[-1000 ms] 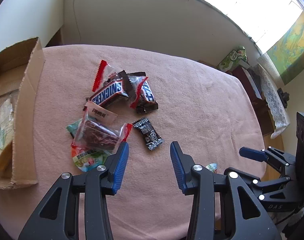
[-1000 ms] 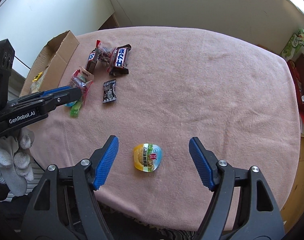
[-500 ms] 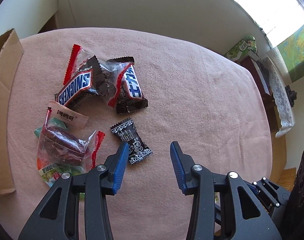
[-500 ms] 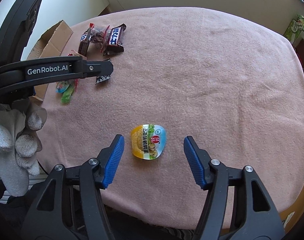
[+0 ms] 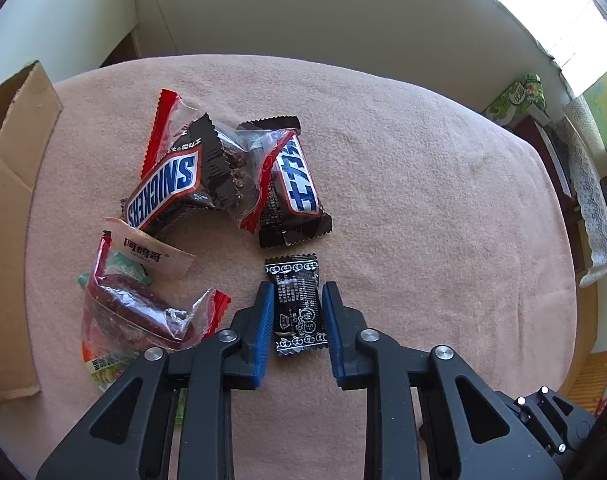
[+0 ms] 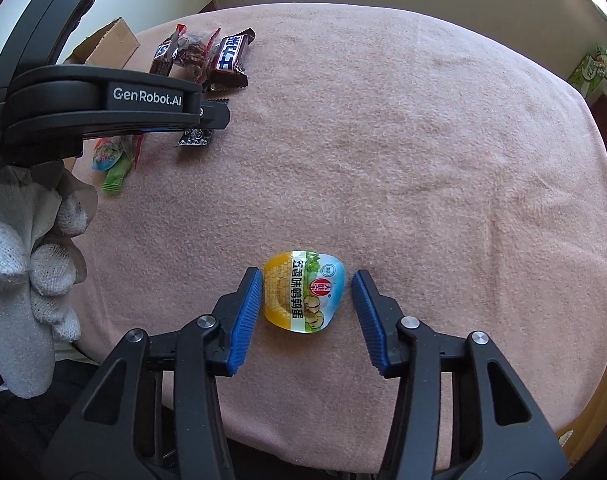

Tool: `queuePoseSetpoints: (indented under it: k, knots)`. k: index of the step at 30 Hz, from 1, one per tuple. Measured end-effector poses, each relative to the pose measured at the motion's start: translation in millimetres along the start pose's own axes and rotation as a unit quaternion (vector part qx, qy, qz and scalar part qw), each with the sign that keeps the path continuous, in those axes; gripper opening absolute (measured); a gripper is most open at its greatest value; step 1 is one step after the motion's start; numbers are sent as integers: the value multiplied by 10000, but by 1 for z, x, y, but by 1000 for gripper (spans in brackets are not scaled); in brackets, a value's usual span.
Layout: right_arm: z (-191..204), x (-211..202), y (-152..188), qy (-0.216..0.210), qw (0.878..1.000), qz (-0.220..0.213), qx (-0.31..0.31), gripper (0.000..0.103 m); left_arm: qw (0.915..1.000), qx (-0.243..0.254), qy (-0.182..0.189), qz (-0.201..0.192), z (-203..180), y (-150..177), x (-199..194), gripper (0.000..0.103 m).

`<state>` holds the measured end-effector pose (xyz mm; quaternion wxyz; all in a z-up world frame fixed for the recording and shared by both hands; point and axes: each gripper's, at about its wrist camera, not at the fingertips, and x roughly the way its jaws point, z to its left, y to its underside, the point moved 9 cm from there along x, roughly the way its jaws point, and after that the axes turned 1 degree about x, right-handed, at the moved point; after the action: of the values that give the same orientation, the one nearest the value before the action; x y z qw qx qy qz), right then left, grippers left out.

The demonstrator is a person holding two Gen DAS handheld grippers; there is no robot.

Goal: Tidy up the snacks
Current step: 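Grasp the black candy packet with the left gripper while the right gripper grasps the jelly cup, then carry the black candy packet with the left gripper into the box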

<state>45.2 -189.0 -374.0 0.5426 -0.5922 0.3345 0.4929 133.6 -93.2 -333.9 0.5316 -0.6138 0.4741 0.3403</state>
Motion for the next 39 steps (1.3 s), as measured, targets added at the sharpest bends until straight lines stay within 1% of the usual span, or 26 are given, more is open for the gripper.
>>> queuePoseSetpoints:
  k: [3,7,12,19,26,29,32,39]
  knots:
    - [5,4,-3,51,10000,0,-81,41,9999,90,45,-29,2,0,-2,21]
    - [5,3,-2,66,9999,-48,-142,38,9999,73,89,-51,7,4,-6,21]
    - [-2,-1,-2,-93,9999,-84,-17,36,9998,86,158,-73,5,7,-13,21]
    - [-7,-14,-9,-150,9997,-202,31,35,9994,125,271,-151,5,13,-30,21]
    - [-10,-37,-21,-227,9989,-410,57,35,9989,140,361,-278,3,9,-50,21]
    - [-2,-46,-31,-278,9983,-504,-10,35,9986,78,372,-379,9,5,-62,21]
    - [8,-54,-40,-346,9975,-601,-106,35,9980,-84,439,-447,19,4,-73,21]
    - [44,-66,-66,-527,9947,-800,-384,35,9965,-292,361,-697,44,-5,-95,21]
